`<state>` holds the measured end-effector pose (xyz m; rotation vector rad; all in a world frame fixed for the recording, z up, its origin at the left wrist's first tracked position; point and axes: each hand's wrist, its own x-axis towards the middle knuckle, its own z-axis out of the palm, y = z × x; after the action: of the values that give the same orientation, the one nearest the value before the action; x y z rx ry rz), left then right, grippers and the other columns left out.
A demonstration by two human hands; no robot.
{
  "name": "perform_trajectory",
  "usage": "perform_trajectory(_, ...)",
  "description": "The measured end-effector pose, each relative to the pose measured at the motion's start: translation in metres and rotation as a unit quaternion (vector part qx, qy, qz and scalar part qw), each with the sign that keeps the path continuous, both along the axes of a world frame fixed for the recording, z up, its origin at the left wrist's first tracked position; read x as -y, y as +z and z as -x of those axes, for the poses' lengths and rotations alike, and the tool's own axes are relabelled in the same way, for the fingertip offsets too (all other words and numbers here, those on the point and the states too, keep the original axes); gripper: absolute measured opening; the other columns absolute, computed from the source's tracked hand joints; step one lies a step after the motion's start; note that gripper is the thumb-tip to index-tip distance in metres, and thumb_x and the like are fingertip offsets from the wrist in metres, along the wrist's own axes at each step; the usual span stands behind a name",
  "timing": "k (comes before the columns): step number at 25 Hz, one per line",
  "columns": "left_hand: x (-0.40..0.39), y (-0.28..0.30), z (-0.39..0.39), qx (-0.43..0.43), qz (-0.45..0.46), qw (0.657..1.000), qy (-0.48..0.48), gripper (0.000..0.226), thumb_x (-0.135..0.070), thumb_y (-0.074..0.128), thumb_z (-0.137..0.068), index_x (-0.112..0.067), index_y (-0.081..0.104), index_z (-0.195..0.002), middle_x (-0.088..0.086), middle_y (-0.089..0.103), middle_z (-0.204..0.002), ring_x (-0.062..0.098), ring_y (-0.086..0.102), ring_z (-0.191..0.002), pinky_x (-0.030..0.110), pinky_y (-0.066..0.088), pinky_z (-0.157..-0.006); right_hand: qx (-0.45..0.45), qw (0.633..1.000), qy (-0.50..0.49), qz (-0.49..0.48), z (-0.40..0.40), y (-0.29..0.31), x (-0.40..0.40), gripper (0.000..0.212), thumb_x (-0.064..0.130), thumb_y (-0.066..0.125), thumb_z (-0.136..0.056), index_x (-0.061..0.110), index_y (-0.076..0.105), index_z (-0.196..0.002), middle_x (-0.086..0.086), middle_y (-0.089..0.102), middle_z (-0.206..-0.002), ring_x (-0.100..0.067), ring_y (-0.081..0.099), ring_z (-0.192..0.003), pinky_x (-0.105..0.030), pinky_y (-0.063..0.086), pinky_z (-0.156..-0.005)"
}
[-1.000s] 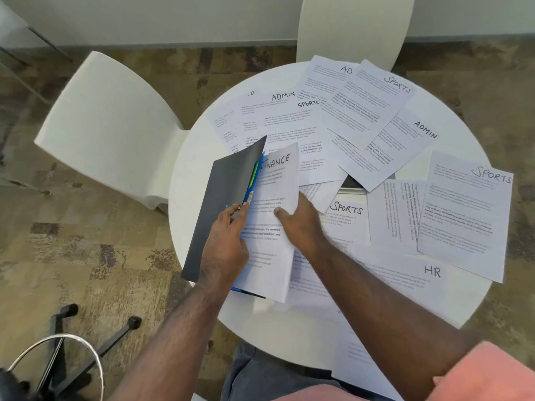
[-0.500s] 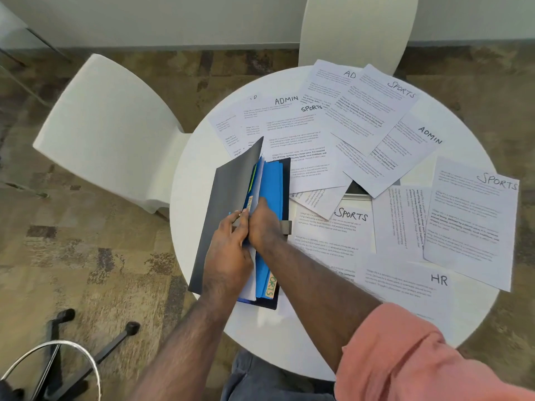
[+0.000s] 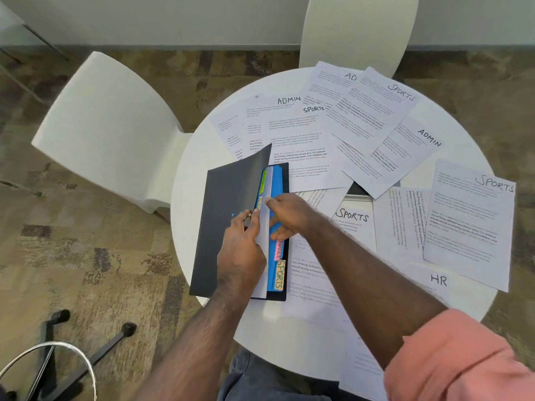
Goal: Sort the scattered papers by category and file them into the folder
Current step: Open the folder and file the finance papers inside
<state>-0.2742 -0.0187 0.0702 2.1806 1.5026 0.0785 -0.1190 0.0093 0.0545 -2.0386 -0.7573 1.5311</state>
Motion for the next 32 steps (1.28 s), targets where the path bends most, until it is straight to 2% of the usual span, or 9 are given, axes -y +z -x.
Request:
perform_trajectory(2,0.000,-0.009,-0.004,-0.025,-0.001,1.000,-0.003,0.072,-0.011,0.058,-0.095,-0.030,0.025,-0.156,-0.002,0.029,-0.155,0.016,0.041,-0.129,0.036,0.056,-0.086,0.004,1.000,-0.018,0.003,-0.012,-0.002,0.009,0.021,0.032,0.049,-0.098,0.014,0.059,-0.095,-0.009,0.073,-0.080,-0.024,0.070,-0.051,-0.028,0.056,-0.044)
perform_trajectory(5,0.003,-0.024,-0.012,-0.052,0.004,0.999,-0.016,0.077,-0.013,0.059,-0.091,-0.029,0.022,-0.156,-0.002,0.026,-0.154,0.018,0.039,-0.129,0.036,0.056,-0.083,0.068,0.997,-0.023,-0.022,-0.022,-0.015,0.030,0.010,0.023,0.052,-0.093,0.018,0.059,-0.094,-0.004,0.069,-0.071,-0.014,0.065,-0.042,-0.022,0.050,-0.040)
perform_trajectory(8,0.013,-0.041,-0.025,-0.080,0.006,0.996,-0.048,0.080,-0.015,0.061,-0.089,-0.029,0.020,-0.156,0.001,0.028,-0.153,0.023,0.041,-0.128,0.039,0.055,-0.087,0.102,0.995,-0.023,-0.005,-0.029,-0.031,0.053,0.014,0.023,0.057,-0.091,0.018,0.061,-0.103,-0.001,0.066,-0.074,-0.011,0.061,-0.044,-0.021,0.047,-0.040)
perform_trajectory(17,0.036,-0.078,-0.045,-0.186,0.070,0.976,-0.089,0.077,-0.013,0.045,-0.087,-0.025,0.015,-0.157,0.007,-0.002,-0.167,0.030,0.031,-0.138,0.041,0.042,-0.102,0.026,0.998,-0.051,0.028,-0.057,-0.038,0.112,0.018,0.022,0.058,-0.092,0.018,0.064,-0.108,-0.003,0.072,-0.087,-0.014,0.063,-0.059,-0.025,0.050,-0.053)
perform_trajectory(20,0.043,-0.070,-0.043,-0.125,0.048,0.991,-0.027,0.070,-0.014,0.045,-0.086,-0.019,0.027,-0.154,0.007,0.015,-0.166,0.029,0.032,-0.141,0.042,0.038,-0.106,0.040,0.992,-0.116,0.005,-0.085,-0.037,0.155,0.018,0.019,0.056,-0.092,0.021,0.066,-0.107,-0.003,0.072,-0.090,-0.016,0.065,-0.064,-0.028,0.051,-0.056)
perform_trajectory(22,0.046,-0.062,-0.040,-0.088,-0.020,0.996,0.008,0.070,-0.015,0.055,-0.083,-0.015,0.037,-0.150,0.009,0.029,-0.161,0.030,0.036,-0.141,0.046,0.038,-0.104,0.114,0.978,-0.175,-0.021,-0.106,-0.038,0.190,0.019,0.019,0.056,-0.093,0.024,0.067,-0.108,0.000,0.070,-0.095,-0.020,0.068,-0.076,-0.032,0.052,-0.064)
perform_trajectory(26,0.061,-0.061,-0.052,-0.064,-0.052,0.991,-0.109,0.078,-0.012,0.060,-0.075,-0.017,0.040,-0.150,0.009,0.033,-0.159,0.031,0.033,-0.144,0.048,0.033,-0.110,0.302,0.906,-0.297,-0.011,-0.143,-0.045,0.274,0.020,0.022,0.057,-0.093,0.024,0.063,-0.112,0.000,0.061,-0.111,-0.018,0.059,-0.096,-0.031,0.046,-0.081)
perform_trajectory(29,0.086,-0.068,-0.073,-0.075,0.023,0.973,-0.217,0.074,-0.016,0.051,-0.085,-0.026,0.028,-0.155,0.001,0.012,-0.166,0.023,0.011,-0.152,0.041,0.016,-0.121,0.331,0.884,-0.327,0.036,-0.144,-0.054,0.330,0.031,0.029,0.065,-0.090,0.024,0.054,-0.119,-0.003,0.052,-0.118,-0.026,0.059,-0.105,-0.045,0.055,-0.083)
perform_trajectory(32,0.116,-0.076,-0.092,-0.081,0.116,0.939,-0.312,0.072,-0.019,0.046,-0.091,-0.028,0.020,-0.157,-0.007,-0.004,-0.168,0.019,-0.002,-0.154,0.039,0.012,-0.122,0.290,0.889,-0.328,0.131,-0.123,-0.065,0.364,0.060,0.044,0.072,-0.083,0.024,0.040,-0.131,-0.006,0.046,-0.131,-0.030,0.054,-0.113,-0.049,0.055,-0.085)
